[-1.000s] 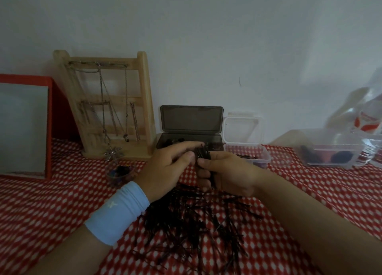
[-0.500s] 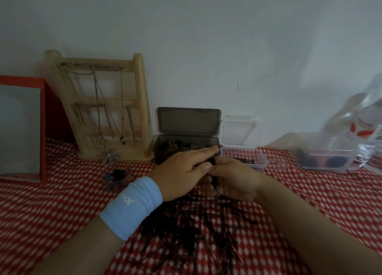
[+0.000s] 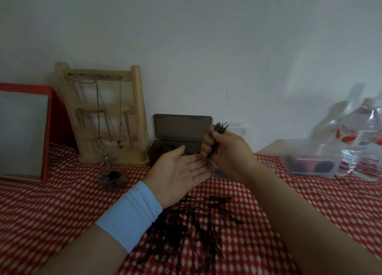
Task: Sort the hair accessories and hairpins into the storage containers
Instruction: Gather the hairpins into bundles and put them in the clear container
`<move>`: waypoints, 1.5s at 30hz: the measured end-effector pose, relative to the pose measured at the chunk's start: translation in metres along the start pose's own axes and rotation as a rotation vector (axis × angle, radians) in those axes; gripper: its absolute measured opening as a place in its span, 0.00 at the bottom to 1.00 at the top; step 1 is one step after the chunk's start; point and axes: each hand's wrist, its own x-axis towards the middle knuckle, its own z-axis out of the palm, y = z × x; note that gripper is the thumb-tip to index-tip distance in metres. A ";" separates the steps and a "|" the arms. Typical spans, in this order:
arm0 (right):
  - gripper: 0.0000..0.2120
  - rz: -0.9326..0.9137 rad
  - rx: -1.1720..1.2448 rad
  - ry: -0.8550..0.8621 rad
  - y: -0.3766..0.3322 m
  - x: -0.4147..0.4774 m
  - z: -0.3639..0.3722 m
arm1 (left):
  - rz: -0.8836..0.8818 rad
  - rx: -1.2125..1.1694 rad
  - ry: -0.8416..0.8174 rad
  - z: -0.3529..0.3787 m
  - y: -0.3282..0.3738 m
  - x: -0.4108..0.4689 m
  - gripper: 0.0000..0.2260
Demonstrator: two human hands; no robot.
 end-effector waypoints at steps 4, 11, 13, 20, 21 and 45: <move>0.11 -0.112 -0.253 0.043 0.002 0.001 -0.001 | 0.046 -0.216 -0.073 0.016 0.002 -0.002 0.26; 0.10 -0.058 -0.449 0.026 -0.001 0.005 -0.016 | 0.048 -0.116 -0.019 0.019 0.006 0.007 0.28; 0.11 -0.030 -0.407 0.028 -0.006 0.006 -0.022 | 0.105 0.316 0.103 0.021 0.016 0.009 0.23; 0.09 0.159 -0.494 -0.063 -0.024 0.001 -0.035 | 0.585 1.328 -0.194 0.043 0.041 0.031 0.16; 0.08 0.174 -0.537 -0.061 -0.028 -0.001 -0.036 | 0.620 1.452 -0.209 0.045 0.039 0.033 0.15; 0.15 0.249 -1.852 -0.005 -0.051 -0.006 -0.073 | 0.524 2.146 -0.291 -0.001 -0.007 0.087 0.21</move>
